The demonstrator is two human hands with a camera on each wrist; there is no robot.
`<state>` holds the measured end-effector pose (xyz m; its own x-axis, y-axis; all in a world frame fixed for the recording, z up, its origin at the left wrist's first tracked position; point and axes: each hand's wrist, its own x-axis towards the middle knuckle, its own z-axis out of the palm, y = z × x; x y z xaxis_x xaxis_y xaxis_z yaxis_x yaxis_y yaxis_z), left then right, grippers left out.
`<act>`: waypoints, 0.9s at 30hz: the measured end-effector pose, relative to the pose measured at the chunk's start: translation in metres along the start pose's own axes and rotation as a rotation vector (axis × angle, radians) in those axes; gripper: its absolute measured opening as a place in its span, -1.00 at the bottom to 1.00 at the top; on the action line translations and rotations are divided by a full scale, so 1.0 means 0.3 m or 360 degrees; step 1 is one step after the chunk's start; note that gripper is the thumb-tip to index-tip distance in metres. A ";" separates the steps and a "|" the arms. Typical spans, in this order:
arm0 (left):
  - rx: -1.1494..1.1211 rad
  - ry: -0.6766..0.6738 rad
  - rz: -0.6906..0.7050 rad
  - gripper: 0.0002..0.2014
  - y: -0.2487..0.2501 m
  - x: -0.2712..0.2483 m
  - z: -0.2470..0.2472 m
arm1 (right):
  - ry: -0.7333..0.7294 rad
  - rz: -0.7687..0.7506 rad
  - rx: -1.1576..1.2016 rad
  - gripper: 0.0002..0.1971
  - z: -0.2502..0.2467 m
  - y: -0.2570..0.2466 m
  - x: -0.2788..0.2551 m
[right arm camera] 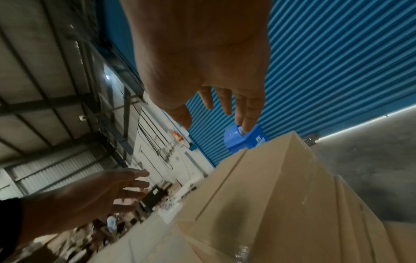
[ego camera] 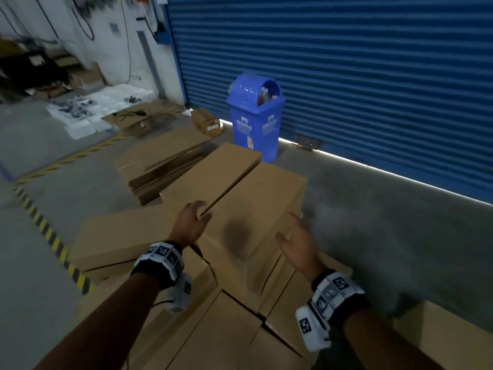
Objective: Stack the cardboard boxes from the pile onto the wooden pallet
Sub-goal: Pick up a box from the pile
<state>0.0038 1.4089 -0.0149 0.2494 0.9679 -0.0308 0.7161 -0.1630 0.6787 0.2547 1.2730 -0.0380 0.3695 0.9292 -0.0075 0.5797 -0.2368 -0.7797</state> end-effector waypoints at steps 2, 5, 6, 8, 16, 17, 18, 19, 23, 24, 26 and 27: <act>0.0073 -0.0026 -0.0077 -0.58 -0.027 0.114 0.064 | -0.0147 0.0003 -0.0087 -0.32 0.040 0.063 0.128; 0.0136 -0.0040 -0.0148 -0.61 -0.090 0.252 0.146 | -0.0391 -0.0075 -0.0270 -0.31 0.130 0.167 0.268; 0.0163 -0.0039 -0.0163 -0.60 -0.117 0.288 0.173 | -0.0462 -0.0138 -0.0305 -0.31 0.166 0.203 0.299; 0.0250 -0.0077 -0.0215 -0.59 -0.182 0.342 0.223 | -0.0584 -0.0263 -0.0355 -0.32 0.242 0.265 0.352; 0.0408 -0.0332 -0.0524 -0.49 -0.394 0.409 0.355 | -0.0965 -0.0314 -0.0736 -0.17 0.414 0.416 0.376; 0.0428 -0.0309 -0.0507 -0.47 -0.404 0.409 0.356 | -0.0953 -0.0286 -0.0738 -0.17 0.411 0.426 0.364; 0.0448 -0.0296 -0.0494 -0.46 -0.408 0.405 0.351 | -0.0927 -0.0269 -0.0710 -0.19 0.406 0.436 0.352; 0.0475 -0.0303 -0.0494 -0.44 -0.416 0.402 0.349 | -0.0877 -0.0256 -0.0658 -0.23 0.397 0.442 0.337; 0.0366 -0.0559 -0.0480 -0.59 -0.413 0.375 0.359 | -0.0416 -0.0167 -0.0294 -0.52 0.366 0.492 0.266; 0.0274 -0.0630 -0.0476 -0.67 -0.397 0.371 0.367 | -0.0331 -0.0160 -0.0272 -0.57 0.362 0.510 0.250; 0.0099 -0.0667 -0.0515 -0.77 -0.374 0.379 0.384 | -0.0294 -0.0145 -0.0351 -0.54 0.367 0.540 0.223; 0.0009 -0.0655 -0.0536 -0.77 -0.371 0.393 0.399 | -0.0306 -0.0142 -0.0390 -0.48 0.371 0.547 0.215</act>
<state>0.0315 1.5182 -0.1819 0.2396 0.8117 -0.5326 0.8038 0.1418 0.5778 0.2928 1.3257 -0.2361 0.1790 0.9804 -0.0822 0.7698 -0.1915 -0.6089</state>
